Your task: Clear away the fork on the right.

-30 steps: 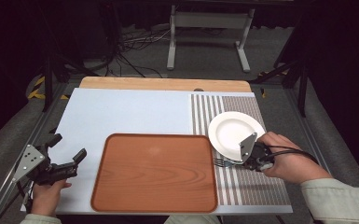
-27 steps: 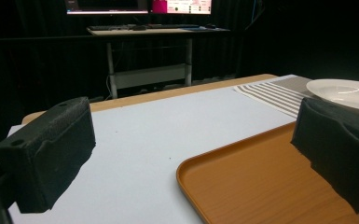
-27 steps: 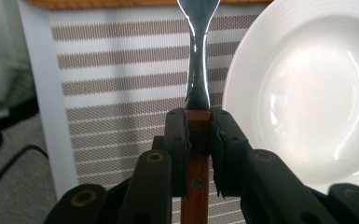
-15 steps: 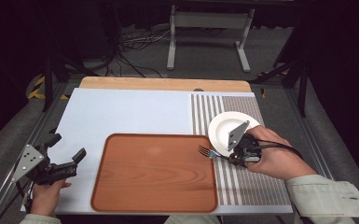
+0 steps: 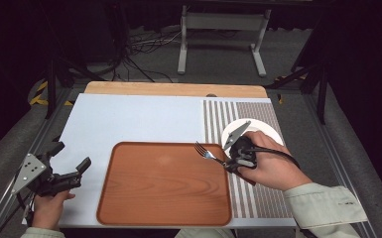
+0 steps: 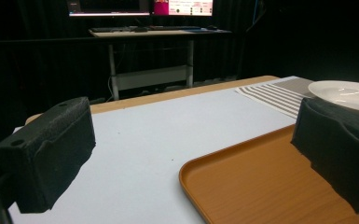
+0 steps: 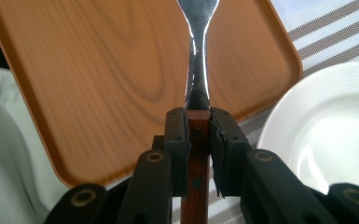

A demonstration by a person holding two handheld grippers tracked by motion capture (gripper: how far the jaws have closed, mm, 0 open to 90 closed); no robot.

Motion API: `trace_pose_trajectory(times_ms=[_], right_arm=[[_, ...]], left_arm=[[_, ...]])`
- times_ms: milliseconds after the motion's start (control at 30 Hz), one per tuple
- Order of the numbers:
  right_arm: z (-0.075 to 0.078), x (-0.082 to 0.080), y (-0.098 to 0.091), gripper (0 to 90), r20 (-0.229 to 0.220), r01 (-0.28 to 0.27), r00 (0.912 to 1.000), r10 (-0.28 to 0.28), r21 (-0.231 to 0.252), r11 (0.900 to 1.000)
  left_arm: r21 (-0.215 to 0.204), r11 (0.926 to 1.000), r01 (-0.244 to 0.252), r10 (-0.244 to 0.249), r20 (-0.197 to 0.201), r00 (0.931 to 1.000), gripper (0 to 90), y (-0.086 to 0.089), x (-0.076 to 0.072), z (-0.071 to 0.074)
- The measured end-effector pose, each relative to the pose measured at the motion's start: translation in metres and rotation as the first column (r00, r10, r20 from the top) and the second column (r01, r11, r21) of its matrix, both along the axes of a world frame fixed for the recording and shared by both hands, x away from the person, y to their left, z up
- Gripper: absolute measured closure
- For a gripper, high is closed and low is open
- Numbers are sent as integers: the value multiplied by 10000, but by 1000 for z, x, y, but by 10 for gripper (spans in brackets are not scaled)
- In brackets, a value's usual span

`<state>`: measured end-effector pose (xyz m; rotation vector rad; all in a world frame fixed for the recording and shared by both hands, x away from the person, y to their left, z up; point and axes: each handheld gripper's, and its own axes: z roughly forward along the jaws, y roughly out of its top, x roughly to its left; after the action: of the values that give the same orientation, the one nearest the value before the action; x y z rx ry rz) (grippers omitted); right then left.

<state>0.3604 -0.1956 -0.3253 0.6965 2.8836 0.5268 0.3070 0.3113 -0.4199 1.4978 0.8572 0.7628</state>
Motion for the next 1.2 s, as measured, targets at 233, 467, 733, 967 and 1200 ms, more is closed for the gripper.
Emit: trace_pose_trajectory(times_ms=[233, 467, 733, 967, 1200], right_arm=[[-1, 2, 21, 784, -489, 967, 9943, -952, 297, 9949], [-6, 4, 37, 783, -1107, 2170, 9713, -2106, 491, 9749], [-15, 7, 45, 783, -1586, 2948, 9457, -2837, 515, 9542], [-18, 10, 51, 783, -1751, 3667, 9190, -3534, 494, 9290], [-24, 12, 57, 782, -2194, 4216, 8876, -4051, 325, 9062]], left_arm=[[8, 10000, 0, 0, 8, 10000, 3, 0, 0, 0], [-44, 10000, -32, 32, 13, 10000, 3, 1, 0, 1], [23, 10000, -1, 1, 13, 10000, 3, 0, 0, 0], [-56, 10000, -36, 36, 23, 10000, 3, 1, 0, 1], [-17, 10000, -11, 11, 35, 10000, 3, 1, 0, 1]])
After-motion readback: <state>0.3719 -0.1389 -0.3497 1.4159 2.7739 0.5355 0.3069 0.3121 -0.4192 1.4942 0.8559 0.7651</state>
